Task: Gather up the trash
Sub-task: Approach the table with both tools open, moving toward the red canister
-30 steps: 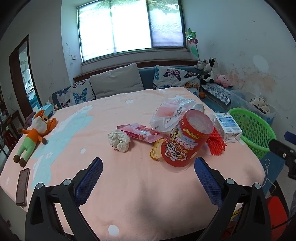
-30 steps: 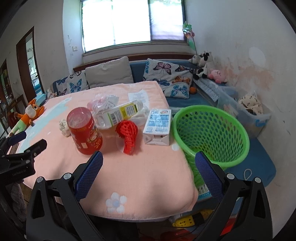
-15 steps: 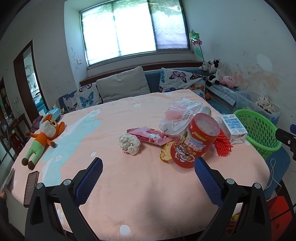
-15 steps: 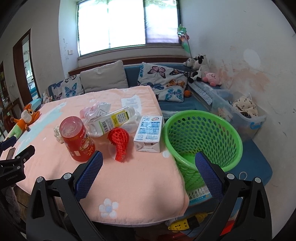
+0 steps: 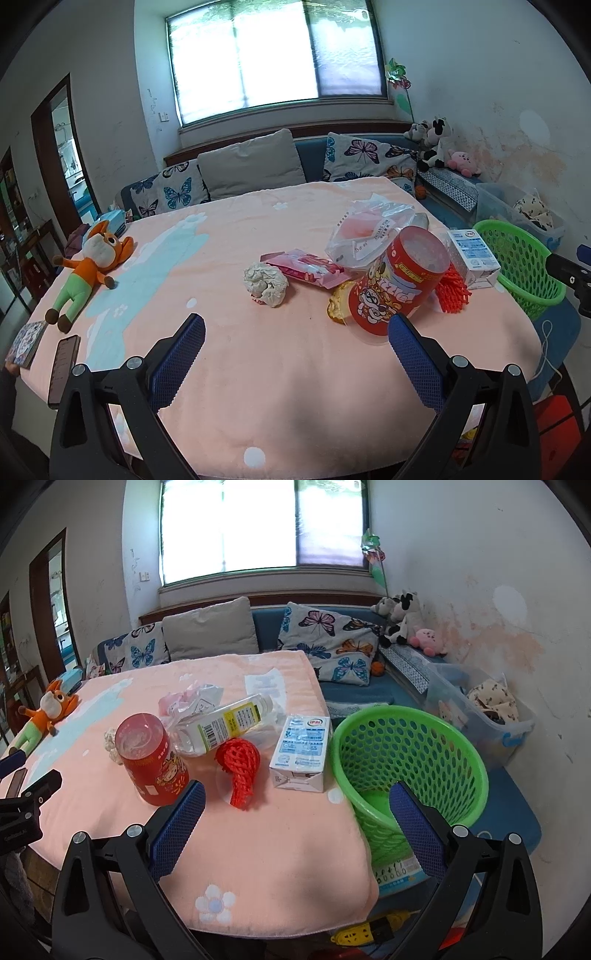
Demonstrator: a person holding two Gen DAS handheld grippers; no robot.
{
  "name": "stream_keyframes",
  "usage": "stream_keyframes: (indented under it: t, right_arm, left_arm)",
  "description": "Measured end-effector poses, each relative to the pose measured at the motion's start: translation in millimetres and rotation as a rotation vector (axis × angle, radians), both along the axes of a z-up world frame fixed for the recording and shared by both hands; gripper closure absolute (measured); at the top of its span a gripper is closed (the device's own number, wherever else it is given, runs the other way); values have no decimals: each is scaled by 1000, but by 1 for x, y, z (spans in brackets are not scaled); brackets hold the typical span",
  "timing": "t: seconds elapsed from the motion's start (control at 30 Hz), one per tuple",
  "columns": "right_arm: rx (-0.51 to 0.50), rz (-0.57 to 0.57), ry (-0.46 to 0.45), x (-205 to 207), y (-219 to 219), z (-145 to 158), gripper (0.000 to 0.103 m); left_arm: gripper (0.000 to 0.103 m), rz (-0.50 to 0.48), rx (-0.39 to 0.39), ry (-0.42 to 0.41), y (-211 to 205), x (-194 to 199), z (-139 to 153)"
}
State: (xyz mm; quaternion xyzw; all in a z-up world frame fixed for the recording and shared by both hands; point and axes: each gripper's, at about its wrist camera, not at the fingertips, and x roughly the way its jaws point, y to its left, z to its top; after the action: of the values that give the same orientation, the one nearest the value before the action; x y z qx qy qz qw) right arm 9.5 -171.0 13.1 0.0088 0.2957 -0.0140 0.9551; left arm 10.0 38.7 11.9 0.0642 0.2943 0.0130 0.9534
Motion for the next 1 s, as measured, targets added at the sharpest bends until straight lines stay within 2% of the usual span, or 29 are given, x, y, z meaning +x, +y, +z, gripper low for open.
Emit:
stream_keyframes:
  t: [1.0]
  right_arm:
    - [9,-5,11,6,-8,-5,4]
  left_arm:
    - [7,-22,9,18,-19,9,-6]
